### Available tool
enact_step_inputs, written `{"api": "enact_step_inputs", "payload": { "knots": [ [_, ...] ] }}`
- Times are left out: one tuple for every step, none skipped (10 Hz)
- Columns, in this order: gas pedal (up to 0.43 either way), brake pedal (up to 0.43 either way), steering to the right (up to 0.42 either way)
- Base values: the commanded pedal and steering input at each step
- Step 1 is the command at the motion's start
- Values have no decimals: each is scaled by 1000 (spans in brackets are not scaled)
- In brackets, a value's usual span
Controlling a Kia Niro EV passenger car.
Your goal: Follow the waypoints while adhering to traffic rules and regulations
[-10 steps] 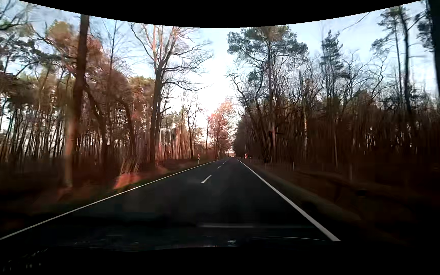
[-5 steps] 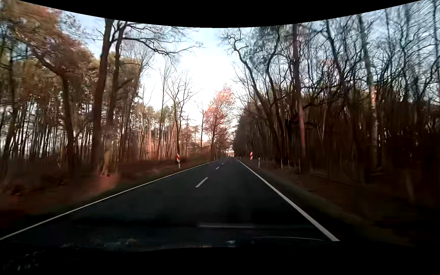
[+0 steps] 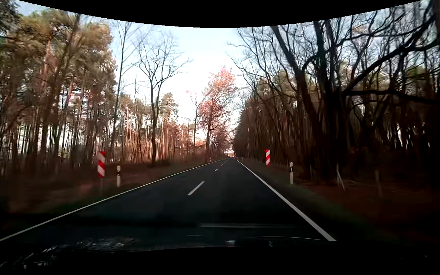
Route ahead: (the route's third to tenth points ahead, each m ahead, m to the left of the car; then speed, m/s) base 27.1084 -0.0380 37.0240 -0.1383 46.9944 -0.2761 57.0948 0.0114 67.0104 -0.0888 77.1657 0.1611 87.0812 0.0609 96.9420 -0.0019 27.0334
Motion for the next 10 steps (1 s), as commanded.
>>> {"api": "enact_step_inputs", "payload": {
  "knots": [
    [197, 0, -2],
    [197, 0, -2],
    [197, 0, -2],
    [197, 0, -2],
    [197, 0, -2],
    [197, 0, -2],
    [197, 0, -2],
    [197, 0, -1],
    [197, 0, -1],
    [197, 0, -1]
  ]
}}
